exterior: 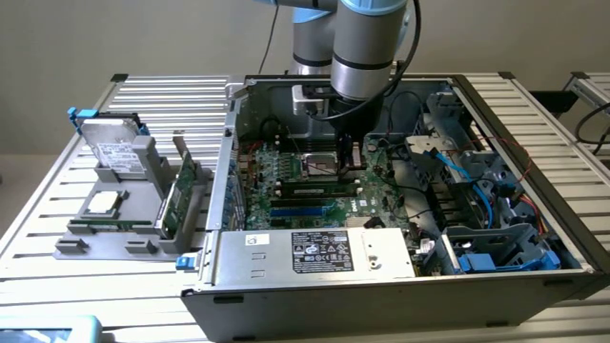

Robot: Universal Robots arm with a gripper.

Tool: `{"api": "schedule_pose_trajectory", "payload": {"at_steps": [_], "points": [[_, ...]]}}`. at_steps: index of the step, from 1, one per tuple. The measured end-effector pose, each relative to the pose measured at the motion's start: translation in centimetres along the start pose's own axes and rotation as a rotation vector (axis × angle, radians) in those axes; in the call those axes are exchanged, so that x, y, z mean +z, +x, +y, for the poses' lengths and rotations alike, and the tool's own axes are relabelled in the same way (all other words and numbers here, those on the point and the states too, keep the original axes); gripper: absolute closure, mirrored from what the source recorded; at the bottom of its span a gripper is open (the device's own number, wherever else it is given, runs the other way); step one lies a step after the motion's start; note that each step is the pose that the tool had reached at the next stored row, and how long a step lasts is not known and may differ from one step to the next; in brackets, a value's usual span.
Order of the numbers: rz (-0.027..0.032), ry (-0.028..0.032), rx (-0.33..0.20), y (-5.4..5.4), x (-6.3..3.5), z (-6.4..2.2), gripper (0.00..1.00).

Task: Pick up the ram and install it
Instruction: 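Press down the ram until it locks into place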

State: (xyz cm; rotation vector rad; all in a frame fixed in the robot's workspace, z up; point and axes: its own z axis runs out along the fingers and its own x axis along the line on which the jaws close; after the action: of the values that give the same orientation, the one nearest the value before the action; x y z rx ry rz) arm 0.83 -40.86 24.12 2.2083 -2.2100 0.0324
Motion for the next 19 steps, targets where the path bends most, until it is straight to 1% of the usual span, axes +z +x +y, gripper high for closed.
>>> {"api": "schedule_pose_trajectory", "payload": {"at_steps": [2, 3, 4, 5, 6, 7, 10, 12, 13, 16, 19], "points": [[0.0, 0.0, 0.0, 0.0, 0.0, 0.0, 0.72], [0.0, 0.0, 0.0, 0.0, 0.0, 0.0, 0.75], [0.0, 0.0, 0.0, 0.0, 0.0, 0.0, 0.81], [0.0, 0.0, 0.0, 0.0, 0.0, 0.0, 0.81], [0.0, 0.0, 0.0, 0.0, 0.0, 0.0, 0.87], [0.0, 0.0, 0.0, 0.0, 0.0, 0.0, 0.89], [0.0, 0.0, 0.0, 0.0, 0.0, -0.04, 0.89], [0.0007, -0.0001, 0.0, 0.0, 0.0, -0.22, 0.89], [0.0024, 0.0, 0.0, -0.01, 0.02, -0.33, 0.89], [0.0099, 0.0, 0.001, -0.01, 0.09, -0.38, 0.89], [0.0109, 0.0, 0.001, -0.05, 0.25, -0.46, 0.89]]}}
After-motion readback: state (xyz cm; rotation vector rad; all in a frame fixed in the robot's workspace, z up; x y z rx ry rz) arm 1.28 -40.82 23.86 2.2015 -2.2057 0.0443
